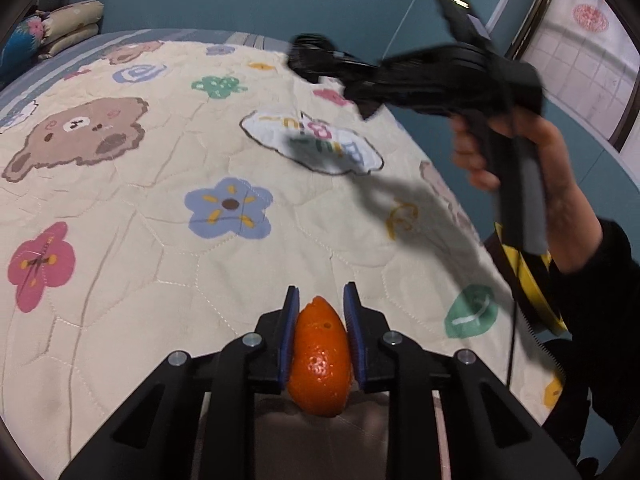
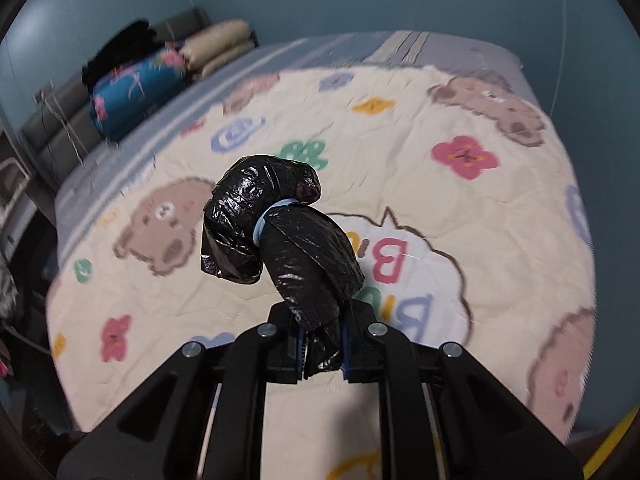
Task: Collect trash
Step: 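Carry the orange peel and black bag over the bin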
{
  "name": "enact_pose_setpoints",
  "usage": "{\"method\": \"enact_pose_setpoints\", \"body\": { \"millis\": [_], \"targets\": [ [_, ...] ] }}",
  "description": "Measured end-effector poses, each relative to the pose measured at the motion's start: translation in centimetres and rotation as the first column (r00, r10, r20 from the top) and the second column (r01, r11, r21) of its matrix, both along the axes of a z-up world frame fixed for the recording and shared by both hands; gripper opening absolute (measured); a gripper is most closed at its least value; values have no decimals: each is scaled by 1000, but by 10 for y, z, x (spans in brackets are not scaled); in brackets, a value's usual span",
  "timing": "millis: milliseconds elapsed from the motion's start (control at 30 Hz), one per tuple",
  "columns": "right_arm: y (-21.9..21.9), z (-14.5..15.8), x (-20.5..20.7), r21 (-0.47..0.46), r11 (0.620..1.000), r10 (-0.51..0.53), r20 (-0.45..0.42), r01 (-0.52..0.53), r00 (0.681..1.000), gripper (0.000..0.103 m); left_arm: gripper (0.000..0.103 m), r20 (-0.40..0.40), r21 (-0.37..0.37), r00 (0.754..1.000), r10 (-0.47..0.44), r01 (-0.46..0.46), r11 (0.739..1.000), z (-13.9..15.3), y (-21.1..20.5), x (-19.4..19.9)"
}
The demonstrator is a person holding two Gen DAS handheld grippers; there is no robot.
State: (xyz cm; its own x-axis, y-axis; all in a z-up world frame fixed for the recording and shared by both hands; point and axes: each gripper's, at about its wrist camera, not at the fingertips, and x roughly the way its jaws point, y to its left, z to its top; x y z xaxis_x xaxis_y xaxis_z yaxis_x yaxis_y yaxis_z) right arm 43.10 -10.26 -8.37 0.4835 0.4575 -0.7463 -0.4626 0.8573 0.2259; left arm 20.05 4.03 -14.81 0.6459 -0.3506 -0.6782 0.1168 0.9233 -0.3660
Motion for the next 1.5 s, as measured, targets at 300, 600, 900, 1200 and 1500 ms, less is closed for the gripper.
{"method": "enact_pose_setpoints", "body": {
  "millis": [300,600,900,1200,1500],
  "targets": [
    [-51,41,-72,31,999,-10,20,9,1000,12,21,79,-8,997,24,-23,1000,37,2,-16],
    [-120,57,-156,60,995,-88,59,84,994,12,21,170,-1,985,-21,21,1000,83,-21,-41],
    [-195,75,-211,165,969,-195,66,182,979,12,22,261,76,957,-129,113,991,129,-71,-49],
    [-253,101,-245,227,934,-309,130,275,942,12,22,317,135,920,-230,196,971,163,-128,-38],
    [-313,121,-267,280,890,-422,204,360,883,12,22,355,169,876,-326,283,944,184,-186,-25]
  ]
}}
